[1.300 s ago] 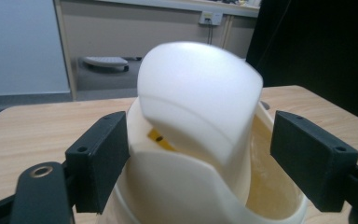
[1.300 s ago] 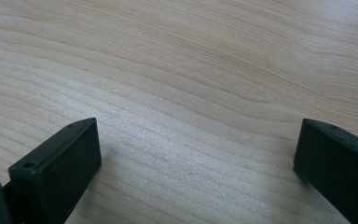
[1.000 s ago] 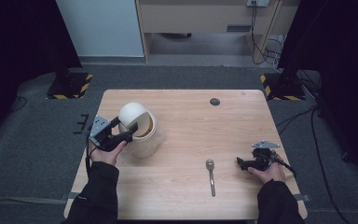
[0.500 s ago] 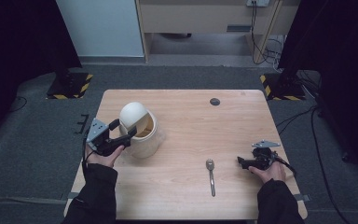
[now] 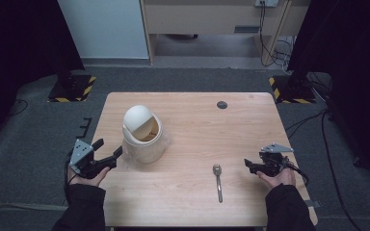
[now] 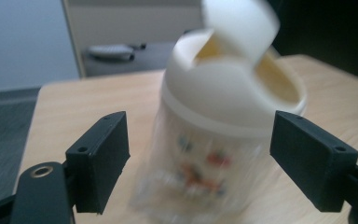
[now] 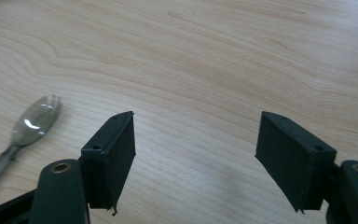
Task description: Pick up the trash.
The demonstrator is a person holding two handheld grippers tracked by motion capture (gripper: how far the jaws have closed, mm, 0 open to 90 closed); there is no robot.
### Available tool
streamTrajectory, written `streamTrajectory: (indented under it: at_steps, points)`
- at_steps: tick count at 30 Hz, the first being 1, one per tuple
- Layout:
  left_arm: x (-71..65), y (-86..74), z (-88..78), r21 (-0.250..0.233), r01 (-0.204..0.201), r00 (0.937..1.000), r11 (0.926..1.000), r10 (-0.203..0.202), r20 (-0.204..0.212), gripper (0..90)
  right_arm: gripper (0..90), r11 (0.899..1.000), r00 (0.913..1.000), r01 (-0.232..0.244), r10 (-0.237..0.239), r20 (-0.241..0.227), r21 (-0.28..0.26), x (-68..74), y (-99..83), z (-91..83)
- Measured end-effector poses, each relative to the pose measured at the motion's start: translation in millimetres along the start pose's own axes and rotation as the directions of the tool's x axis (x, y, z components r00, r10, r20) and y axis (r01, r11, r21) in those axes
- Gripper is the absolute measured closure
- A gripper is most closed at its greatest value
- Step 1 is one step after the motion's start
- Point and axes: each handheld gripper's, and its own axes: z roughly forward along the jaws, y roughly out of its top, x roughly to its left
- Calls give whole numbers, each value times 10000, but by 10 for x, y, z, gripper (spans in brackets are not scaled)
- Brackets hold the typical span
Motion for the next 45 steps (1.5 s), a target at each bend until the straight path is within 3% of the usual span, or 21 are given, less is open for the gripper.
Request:
streamTrajectory:
  at_steps: [6, 12, 14, 22, 27, 32, 38, 45]
  points:
    - [117, -213, 121, 1376, -76, 9999, 9905, 96, -137, 173, 319, 9994, 9996, 254, -258, -152, -234, 161, 49, -86]
    - [225, -395, 245, 2586, 89, 9998, 9659, -42, -187, 165, 326, 9986, 9989, 229, -249, -398, -479, 395, 111, -138]
    - [250, -408, 270, 2775, 104, 9999, 9607, -62, -160, 159, 339, 9979, 9982, 346, -371, -462, -540, 480, 131, -145]
    - [276, -415, 303, 2908, 119, 9998, 9567, -75, -163, 150, 345, 9976, 9943, 682, -693, -812, -154, 768, 158, -68]
    - [271, -417, 311, 2993, 88, 9998, 9541, -39, -170, 149, 365, 9996, 9938, 274, -281, -1075, -77, 889, 125, 9]
    - [273, -415, 313, 2913, 178, 9998, 9565, -134, -171, 145, 392, 9995, 9951, 160, -132, -977, 278, 965, 63, 111]
    - [268, -414, 321, 2948, 143, 9999, 9554, -113, -119, 145, 413, 9932, 9944, 341, -225, -1034, 1110, 1047, -18, 240]
    - [270, -413, 320, 2929, 176, 9998, 9560, -144, -131, 143, 436, 9889, 9934, 373, -211, -1129, 1436, 1106, -78, 299]
